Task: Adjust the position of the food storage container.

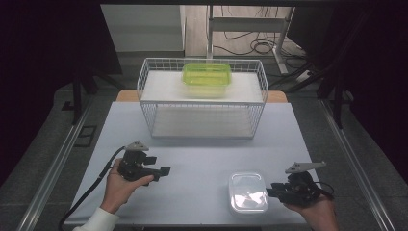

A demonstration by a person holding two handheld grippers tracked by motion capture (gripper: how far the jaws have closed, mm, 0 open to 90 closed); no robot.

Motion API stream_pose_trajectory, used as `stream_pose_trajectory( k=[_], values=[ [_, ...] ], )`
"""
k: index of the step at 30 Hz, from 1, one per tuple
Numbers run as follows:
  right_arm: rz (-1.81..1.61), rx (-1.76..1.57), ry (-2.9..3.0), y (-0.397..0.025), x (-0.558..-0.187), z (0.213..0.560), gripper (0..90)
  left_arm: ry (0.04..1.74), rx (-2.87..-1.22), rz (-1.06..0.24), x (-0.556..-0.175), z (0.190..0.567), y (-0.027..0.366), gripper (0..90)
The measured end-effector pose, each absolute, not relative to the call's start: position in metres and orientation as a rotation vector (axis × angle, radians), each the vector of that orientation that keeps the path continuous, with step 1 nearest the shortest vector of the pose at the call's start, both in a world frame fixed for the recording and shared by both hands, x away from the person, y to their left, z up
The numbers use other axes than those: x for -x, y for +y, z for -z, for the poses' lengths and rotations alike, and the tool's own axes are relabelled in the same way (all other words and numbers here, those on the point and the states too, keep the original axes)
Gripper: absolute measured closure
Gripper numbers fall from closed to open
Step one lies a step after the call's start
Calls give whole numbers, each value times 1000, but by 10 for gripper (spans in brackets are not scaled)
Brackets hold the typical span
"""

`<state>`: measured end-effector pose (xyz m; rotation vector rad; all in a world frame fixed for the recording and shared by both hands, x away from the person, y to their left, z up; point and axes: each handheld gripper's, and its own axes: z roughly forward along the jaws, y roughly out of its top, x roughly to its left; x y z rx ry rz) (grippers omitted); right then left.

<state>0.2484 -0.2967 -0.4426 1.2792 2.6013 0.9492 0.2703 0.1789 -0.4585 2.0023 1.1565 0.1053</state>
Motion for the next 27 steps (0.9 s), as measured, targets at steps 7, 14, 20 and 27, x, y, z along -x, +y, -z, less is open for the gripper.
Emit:
stream_pose_trajectory(
  k=[7, 14, 20, 27],
  values=[
    [-825, -1253, 2668, -297, -236, 456, 863, 1158, -2009, -103, -270, 460, 179, 254],
    [-709, -1192, 2743, -292, -228, 463, 893, 1155, -2013, -100, -269, 461, 178, 254],
    [-654, -1151, 2795, -287, -225, 469, 893, 1154, -2020, -98, -270, 462, 177, 254],
    [-650, -1132, 2813, -283, -226, 470, 893, 1163, -2014, -111, -269, 461, 178, 249]
  ],
)
